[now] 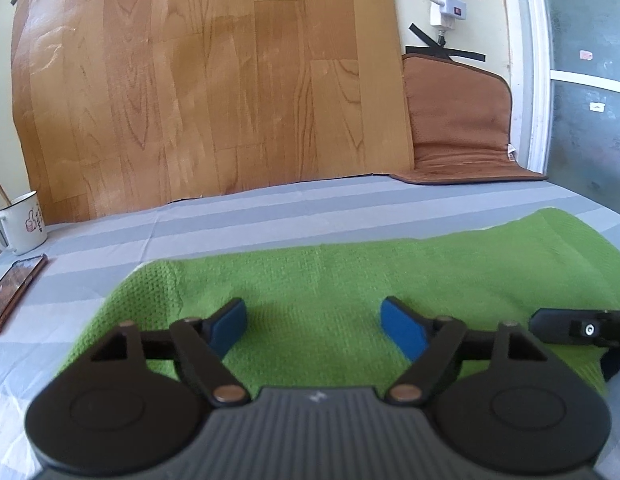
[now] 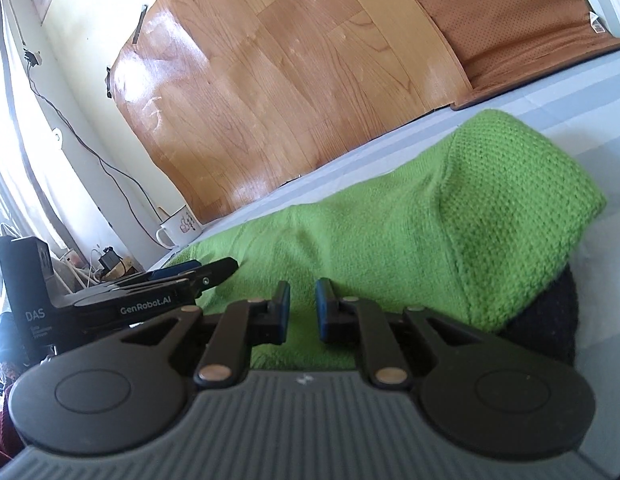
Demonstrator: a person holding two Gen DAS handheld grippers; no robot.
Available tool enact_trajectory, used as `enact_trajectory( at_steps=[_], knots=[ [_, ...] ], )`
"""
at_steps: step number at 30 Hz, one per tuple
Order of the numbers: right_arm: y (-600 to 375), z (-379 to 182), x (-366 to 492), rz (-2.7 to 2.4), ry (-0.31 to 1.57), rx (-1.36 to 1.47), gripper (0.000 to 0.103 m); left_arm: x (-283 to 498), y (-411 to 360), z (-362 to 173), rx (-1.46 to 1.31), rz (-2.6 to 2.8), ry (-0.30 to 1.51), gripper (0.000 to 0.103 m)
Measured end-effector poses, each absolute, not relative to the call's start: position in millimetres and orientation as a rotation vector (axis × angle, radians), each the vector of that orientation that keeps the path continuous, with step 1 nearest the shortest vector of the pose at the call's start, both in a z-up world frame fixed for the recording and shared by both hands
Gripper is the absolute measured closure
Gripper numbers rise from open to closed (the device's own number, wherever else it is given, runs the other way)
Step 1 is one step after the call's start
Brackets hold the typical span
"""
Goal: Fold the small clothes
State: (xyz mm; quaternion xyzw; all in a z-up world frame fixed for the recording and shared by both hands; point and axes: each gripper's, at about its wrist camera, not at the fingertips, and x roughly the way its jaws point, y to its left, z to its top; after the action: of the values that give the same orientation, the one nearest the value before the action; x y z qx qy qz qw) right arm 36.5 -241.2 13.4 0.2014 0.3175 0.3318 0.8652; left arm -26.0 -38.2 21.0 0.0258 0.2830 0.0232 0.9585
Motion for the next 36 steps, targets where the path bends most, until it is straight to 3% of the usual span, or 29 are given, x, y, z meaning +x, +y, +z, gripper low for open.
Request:
enact_trajectory(
  at_steps=[9, 11, 13, 36],
  knots=[
    [-243, 13, 38, 0.695, 0.666, 0.427, 0.087, -24, -37, 20, 0.046, 0.058, 0.590, 0.016],
    [-243, 13, 38, 0.693, 0.666, 0.427, 0.087, -22, -36, 20, 0.044, 0.062, 0.595, 0.012],
    [-242, 14, 38, 0.690, 0.667, 0.425, 0.087, -19, -33, 19, 0.029, 0.079, 0.613, 0.000],
    [-239, 16, 27, 0.657, 0.648, 0.351, 0.087, -19, -28, 20, 0.021, 0.065, 0.639, 0.000]
  ],
)
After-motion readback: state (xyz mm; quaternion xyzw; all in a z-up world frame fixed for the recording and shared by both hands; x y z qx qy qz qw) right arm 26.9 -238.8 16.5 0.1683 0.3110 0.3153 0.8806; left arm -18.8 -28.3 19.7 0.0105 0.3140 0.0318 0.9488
